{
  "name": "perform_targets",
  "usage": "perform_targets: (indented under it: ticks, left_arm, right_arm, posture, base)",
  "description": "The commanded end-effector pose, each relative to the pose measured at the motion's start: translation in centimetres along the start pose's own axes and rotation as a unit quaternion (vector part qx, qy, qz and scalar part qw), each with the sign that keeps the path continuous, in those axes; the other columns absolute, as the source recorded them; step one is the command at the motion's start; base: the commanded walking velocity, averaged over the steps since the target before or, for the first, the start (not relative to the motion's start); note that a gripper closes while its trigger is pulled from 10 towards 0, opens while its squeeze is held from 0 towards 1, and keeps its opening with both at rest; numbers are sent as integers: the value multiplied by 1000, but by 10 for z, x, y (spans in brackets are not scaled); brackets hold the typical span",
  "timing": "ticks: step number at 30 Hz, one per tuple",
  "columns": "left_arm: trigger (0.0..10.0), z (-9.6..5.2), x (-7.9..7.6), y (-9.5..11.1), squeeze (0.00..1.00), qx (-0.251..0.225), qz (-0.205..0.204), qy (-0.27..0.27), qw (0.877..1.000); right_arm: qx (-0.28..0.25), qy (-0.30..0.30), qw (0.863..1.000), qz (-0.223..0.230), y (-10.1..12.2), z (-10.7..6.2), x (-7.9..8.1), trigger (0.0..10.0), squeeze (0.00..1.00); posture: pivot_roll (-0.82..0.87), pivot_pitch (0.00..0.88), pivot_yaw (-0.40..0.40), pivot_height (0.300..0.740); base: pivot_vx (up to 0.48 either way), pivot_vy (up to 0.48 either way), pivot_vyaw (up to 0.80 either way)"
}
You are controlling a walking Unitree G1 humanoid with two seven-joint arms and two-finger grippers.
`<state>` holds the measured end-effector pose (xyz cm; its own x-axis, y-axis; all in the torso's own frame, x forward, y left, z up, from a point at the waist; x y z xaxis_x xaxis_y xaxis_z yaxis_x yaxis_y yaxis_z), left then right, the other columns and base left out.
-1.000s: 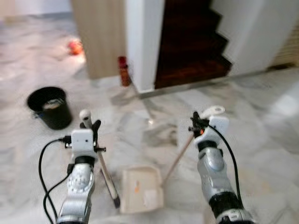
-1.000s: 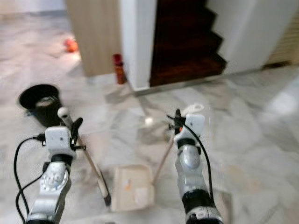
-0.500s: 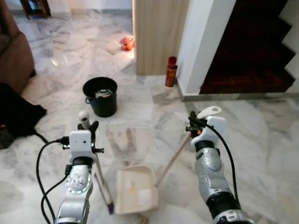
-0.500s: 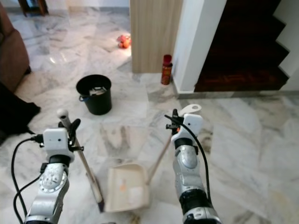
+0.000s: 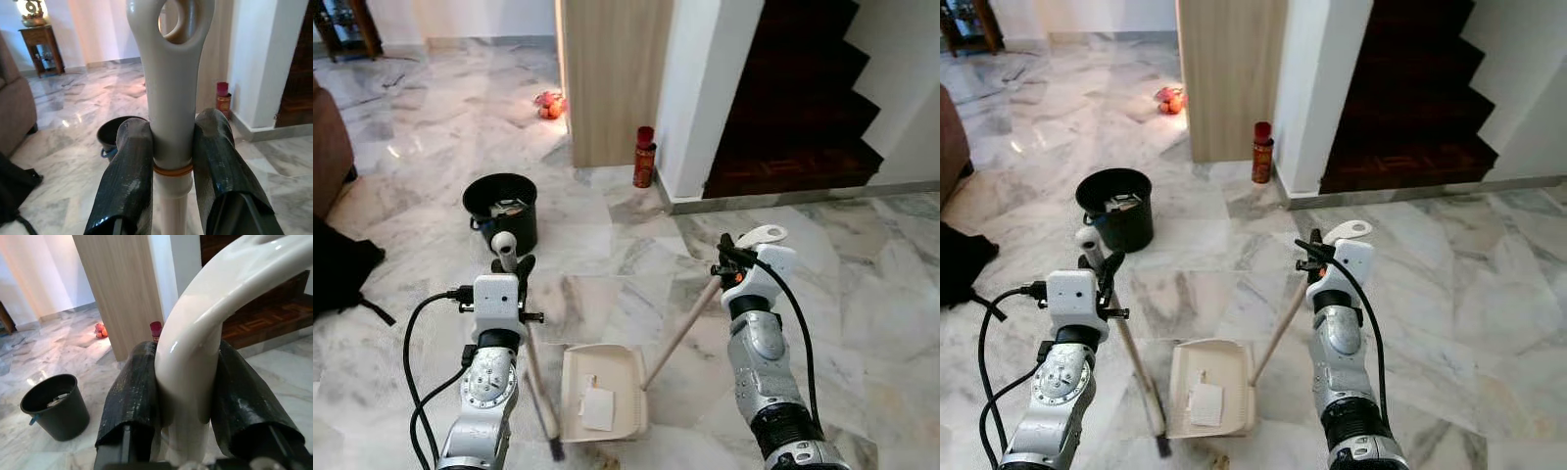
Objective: Sweep floor
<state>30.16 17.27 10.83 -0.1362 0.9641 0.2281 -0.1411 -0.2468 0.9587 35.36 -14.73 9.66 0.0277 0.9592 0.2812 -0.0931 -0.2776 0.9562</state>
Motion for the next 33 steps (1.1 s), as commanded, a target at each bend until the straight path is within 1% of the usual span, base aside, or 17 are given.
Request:
perform_targets:
  ticks: [1, 4, 10, 17, 27, 33]
  left_arm:
    - [10000, 4, 4, 11, 0, -26, 2, 5, 1000]
    - [10000, 4, 4, 11, 0, -26, 2, 6, 1000]
    - [10000, 2, 3, 10, 0, -24, 2, 5, 1000]
    - [10000, 2, 5, 10, 0, -22, 3, 8, 1000]
    - [10000, 2, 5, 10, 0, -20, 4, 7, 1000]
    - [10000, 2, 4, 10, 0, -19, 4, 6, 1000]
  right_arm:
    - [-19, 4, 1000, 1, 6, 1, 2, 10000, 0]
    - [-18, 5, 1000, 1, 6, 1, 2, 10000, 0]
    - [-15, 9, 1000, 3, 4, 0, 3, 10000, 0]
    - [-10, 11, 1000, 9, 3, 1, 5, 10000, 0]
    - [-11, 19, 1000, 5, 3, 1, 7, 10000, 0]
    - [-12, 15, 1000, 3, 4, 1, 6, 10000, 0]
  posture:
    - [140, 25, -41, 740]
    - [141, 21, -42, 740]
    - [141, 18, -43, 740]
    - [143, 23, -44, 740]
    - [144, 26, -42, 740]
    - [145, 29, -43, 740]
  base:
    - [0, 0, 0]
    - [0, 0, 354]
    - [0, 0, 648]
    - [0, 0, 0]
    - [0, 0, 0]
    - [0, 0, 715]
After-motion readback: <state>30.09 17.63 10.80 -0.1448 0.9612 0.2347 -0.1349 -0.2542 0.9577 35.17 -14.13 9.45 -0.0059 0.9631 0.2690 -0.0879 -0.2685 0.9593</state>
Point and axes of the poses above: a point about 5 cm out from each wrist's last joint towards the gripper, its own z axis pointing out of the wrist towards the gripper, its own y axis along the axis of the wrist's last joint, x = y × z, the point moved 2 cm from there along z, pointing out of the wrist towards the gripper, and after that the axes turned 6 degrees about z, right-handed, at the moved point
